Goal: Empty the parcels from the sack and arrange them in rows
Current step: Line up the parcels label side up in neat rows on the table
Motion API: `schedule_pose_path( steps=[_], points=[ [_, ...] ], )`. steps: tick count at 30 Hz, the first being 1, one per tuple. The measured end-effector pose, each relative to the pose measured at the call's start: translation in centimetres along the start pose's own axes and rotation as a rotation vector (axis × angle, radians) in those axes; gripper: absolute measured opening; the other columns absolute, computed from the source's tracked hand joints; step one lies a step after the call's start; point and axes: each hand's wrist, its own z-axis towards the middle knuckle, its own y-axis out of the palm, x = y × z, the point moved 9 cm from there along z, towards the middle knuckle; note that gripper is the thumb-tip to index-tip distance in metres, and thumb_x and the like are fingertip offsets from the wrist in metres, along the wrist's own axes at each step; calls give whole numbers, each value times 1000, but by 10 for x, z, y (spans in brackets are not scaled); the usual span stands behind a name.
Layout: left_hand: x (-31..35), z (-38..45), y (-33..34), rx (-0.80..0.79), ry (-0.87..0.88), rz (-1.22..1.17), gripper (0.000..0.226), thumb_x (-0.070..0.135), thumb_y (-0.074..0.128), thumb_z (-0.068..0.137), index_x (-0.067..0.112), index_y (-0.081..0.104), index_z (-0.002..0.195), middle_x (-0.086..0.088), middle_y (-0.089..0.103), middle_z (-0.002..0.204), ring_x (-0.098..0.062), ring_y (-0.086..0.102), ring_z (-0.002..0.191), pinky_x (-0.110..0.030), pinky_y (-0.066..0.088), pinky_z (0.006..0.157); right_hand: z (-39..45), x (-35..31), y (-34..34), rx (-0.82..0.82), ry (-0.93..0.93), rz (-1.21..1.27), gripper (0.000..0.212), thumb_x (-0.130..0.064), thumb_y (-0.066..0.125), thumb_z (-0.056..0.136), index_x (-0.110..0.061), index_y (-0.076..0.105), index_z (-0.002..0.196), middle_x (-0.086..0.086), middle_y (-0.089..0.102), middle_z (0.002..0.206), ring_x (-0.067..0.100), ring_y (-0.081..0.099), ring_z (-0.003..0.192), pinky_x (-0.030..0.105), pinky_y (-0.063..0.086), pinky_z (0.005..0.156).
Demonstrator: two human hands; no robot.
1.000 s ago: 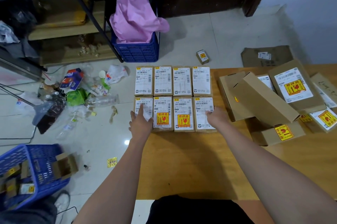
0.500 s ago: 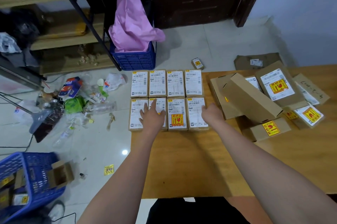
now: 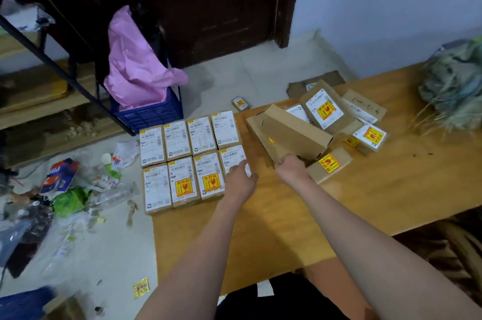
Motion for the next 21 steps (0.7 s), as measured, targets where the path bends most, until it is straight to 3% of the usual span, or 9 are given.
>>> schedule_pose_path(
  steps=[3, 6, 9, 12, 14, 17, 21],
  points=[
    [34, -5, 26, -47, 71, 53, 44, 20, 55, 92, 8, 54, 135, -20, 55, 132, -36, 51, 121, -42, 46, 99, -4, 32, -30, 125, 25, 42, 24, -9, 49, 84, -3, 72, 88, 18, 71, 92, 36, 66, 95, 30, 46, 68],
    [58, -9, 50, -88, 98, 55, 47, 23, 56, 91, 14, 54, 136, -18, 57, 130, -36, 54, 118, -43, 48, 96, -7, 59, -58, 231, 29, 99, 19, -5, 47, 81, -7, 62, 69, 16, 67, 76, 36, 66, 82, 30, 47, 58],
    [79, -9, 74, -139, 122, 82, 52, 27, 58, 90, 15, 50, 140, -16, 56, 131, -36, 54, 119, -46, 49, 96, -8, 90, -84, 283, 80, 173, 11, -6, 50, 86, -6, 59, 92, 13, 64, 87, 34, 62, 86, 30, 41, 56],
    [98, -9, 90, -150, 153, 106, 55, 28, 63, 89, 11, 48, 139, -16, 55, 134, -35, 51, 123, -42, 46, 98, 0, 116, -103, 260, 118, 89, 39, -6, 54, 88, -6, 48, 127, 17, 60, 114, 36, 59, 106, 34, 46, 69],
    [108, -8, 100, -158, 159, 102, 59, 30, 65, 88, 10, 47, 140, -15, 54, 137, -34, 49, 126, -40, 45, 99, 7, 124, -109, 209, 93, 11, 57, -3, 54, 87, -8, 39, 142, 19, 51, 130, 36, 54, 117, 37, 50, 86],
    [116, -6, 112, -160, 154, 92, 63, 26, 68, 87, 6, 42, 141, -15, 53, 138, -34, 48, 127, -37, 43, 97, 16, 133, -111, 114, 63, -83, 78, 2, 51, 86, -20, 22, 155, 15, 33, 148, 36, 43, 132, 41, 45, 102],
    [118, -1, 127, -161, 107, 96, 68, 22, 73, 82, 7, 40, 140, -18, 53, 134, -34, 50, 122, -34, 44, 91, 29, 132, -108, 15, 25, -184, 90, 5, 50, 86, -30, 8, 157, 10, 9, 162, 35, 32, 141, 40, 42, 107]
  ],
)
